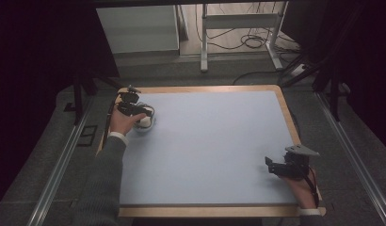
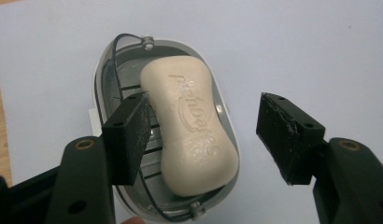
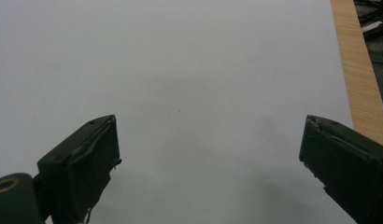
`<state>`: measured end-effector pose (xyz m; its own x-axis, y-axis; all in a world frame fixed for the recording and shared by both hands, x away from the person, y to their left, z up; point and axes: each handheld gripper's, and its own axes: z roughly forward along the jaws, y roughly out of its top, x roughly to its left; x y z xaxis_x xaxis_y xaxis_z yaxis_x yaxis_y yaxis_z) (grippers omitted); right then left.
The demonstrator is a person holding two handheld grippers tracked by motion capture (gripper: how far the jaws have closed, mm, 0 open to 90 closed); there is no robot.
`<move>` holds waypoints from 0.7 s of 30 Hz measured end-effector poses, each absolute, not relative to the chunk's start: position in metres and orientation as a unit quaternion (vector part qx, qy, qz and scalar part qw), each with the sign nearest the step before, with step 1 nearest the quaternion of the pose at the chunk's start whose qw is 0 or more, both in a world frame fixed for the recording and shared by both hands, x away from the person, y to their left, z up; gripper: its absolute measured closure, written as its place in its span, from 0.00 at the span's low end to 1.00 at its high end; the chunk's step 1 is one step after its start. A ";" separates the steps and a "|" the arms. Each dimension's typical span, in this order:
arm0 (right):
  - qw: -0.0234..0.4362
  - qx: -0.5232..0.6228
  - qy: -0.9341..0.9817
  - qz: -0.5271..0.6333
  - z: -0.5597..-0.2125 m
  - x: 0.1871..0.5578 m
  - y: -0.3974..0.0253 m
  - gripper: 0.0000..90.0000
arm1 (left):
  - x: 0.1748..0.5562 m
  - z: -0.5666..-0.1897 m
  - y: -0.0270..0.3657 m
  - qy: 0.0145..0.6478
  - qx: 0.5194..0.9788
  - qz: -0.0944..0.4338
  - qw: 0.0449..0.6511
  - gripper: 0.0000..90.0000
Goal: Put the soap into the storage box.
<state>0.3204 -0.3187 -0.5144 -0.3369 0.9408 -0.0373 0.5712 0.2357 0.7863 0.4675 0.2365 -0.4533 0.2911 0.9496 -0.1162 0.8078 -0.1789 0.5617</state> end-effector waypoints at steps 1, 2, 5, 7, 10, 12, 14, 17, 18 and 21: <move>0.266 0.511 0.740 0.348 -0.514 0.320 -0.319 0.05 | 0.468 -0.453 0.236 0.581 0.757 0.131 0.271 0.39; 0.265 0.510 0.740 0.349 -0.514 0.320 -0.318 0.05 | 0.465 -0.452 0.235 0.580 0.756 0.132 0.273 0.39; 0.265 0.510 0.740 0.350 -0.514 0.320 -0.318 0.05 | 0.454 -0.445 0.232 0.567 0.758 0.139 0.291 0.39; 0.265 0.510 0.739 0.351 -0.514 0.320 -0.319 0.05 | 0.448 -0.443 0.230 0.560 0.760 0.138 0.301 0.38; 0.266 0.512 0.738 0.350 -0.514 0.321 -0.319 0.05 | 0.438 -0.441 0.227 0.541 0.770 0.132 0.310 0.38; 0.266 0.510 0.739 0.351 -0.514 0.321 -0.318 0.05 | 0.429 -0.439 0.223 0.527 0.778 0.130 0.318 0.37; 0.265 0.509 0.740 0.350 -0.514 0.320 -0.318 0.05 | 0.420 -0.437 0.220 0.515 0.781 0.130 0.329 0.37; 0.266 0.510 0.740 0.350 -0.514 0.320 -0.318 0.05 | 0.407 -0.435 0.216 0.495 0.787 0.129 0.345 0.37; 0.267 0.510 0.739 0.350 -0.513 0.320 -0.318 0.05 | 0.403 -0.435 0.215 0.487 0.789 0.128 0.352 0.36; 0.268 0.508 0.739 0.353 -0.511 0.319 -0.317 0.05 | 0.394 -0.434 0.213 0.471 0.794 0.124 0.364 0.36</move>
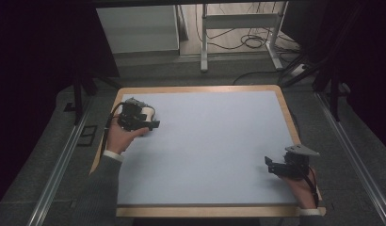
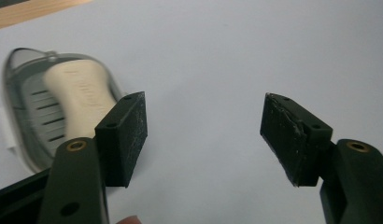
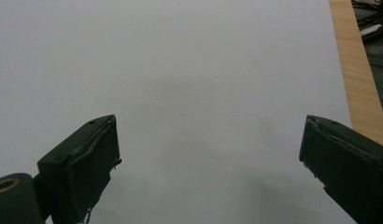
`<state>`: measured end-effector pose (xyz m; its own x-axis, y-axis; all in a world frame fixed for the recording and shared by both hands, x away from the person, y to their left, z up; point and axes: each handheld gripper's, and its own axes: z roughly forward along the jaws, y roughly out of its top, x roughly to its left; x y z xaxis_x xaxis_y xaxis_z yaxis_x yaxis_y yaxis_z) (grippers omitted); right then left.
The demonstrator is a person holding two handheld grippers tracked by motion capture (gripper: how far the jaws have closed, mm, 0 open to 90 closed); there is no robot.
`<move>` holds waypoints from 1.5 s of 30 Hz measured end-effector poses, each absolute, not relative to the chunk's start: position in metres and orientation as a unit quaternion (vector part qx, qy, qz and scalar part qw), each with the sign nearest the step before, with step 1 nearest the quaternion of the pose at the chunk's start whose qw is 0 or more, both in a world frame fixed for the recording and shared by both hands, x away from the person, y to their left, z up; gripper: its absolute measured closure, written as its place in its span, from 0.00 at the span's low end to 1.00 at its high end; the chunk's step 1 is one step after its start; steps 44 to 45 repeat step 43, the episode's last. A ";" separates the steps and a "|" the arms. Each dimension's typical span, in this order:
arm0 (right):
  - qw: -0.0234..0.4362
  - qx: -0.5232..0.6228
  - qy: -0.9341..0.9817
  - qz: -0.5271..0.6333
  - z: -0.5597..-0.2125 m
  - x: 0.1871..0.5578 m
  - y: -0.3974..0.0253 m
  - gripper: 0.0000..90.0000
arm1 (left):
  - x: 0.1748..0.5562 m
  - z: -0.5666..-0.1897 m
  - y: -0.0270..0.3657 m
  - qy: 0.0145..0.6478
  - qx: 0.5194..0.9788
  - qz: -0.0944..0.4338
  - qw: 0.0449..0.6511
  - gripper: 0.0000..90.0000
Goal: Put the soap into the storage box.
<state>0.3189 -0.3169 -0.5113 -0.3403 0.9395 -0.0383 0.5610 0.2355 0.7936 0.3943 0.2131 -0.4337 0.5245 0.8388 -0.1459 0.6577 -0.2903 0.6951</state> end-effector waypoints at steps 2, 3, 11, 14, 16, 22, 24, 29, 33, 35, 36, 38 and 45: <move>0.268 0.508 0.739 0.353 -0.511 0.319 -0.316 0.05 | 0.385 -0.434 0.211 0.462 0.796 0.126 0.370 0.35; 0.268 0.505 0.740 0.353 -0.510 0.319 -0.314 0.05 | 0.375 -0.436 0.211 0.456 0.796 0.125 0.377 0.34; 0.267 0.504 0.742 0.352 -0.511 0.319 -0.313 0.05 | 0.345 -0.456 0.212 0.433 0.803 0.121 0.391 0.32; 0.270 0.506 0.739 0.355 -0.510 0.318 -0.315 0.05 | 0.336 -0.468 0.212 0.428 0.810 0.117 0.384 0.31; 0.270 0.507 0.739 0.353 -0.510 0.318 -0.315 0.05 | 0.325 -0.481 0.211 0.423 0.812 0.111 0.386 0.30; 0.270 0.508 0.738 0.352 -0.510 0.316 -0.316 0.05 | 0.309 -0.498 0.210 0.425 0.811 0.110 0.386 0.29; 0.272 0.509 0.737 0.353 -0.510 0.315 -0.316 0.05 | 0.304 -0.508 0.211 0.430 0.811 0.111 0.380 0.29; 0.271 0.508 0.738 0.351 -0.510 0.315 -0.315 0.05 | 0.300 -0.516 0.212 0.434 0.810 0.107 0.379 0.28; 0.271 0.506 0.740 0.351 -0.510 0.315 -0.313 0.05 | 0.300 -0.516 0.211 0.436 0.806 0.111 0.384 0.28; 0.272 0.505 0.740 0.351 -0.510 0.315 -0.313 0.05 | 0.299 -0.515 0.211 0.436 0.806 0.111 0.385 0.28; 0.272 0.504 0.741 0.351 -0.510 0.315 -0.313 0.05 | 0.299 -0.515 0.210 0.436 0.805 0.110 0.388 0.28; 0.272 0.503 0.741 0.351 -0.511 0.315 -0.313 0.05 | 0.299 -0.514 0.211 0.437 0.803 0.114 0.388 0.28; 0.270 0.500 0.742 0.355 -0.510 0.314 -0.313 0.05 | 0.299 -0.515 0.213 0.442 0.801 0.117 0.387 0.28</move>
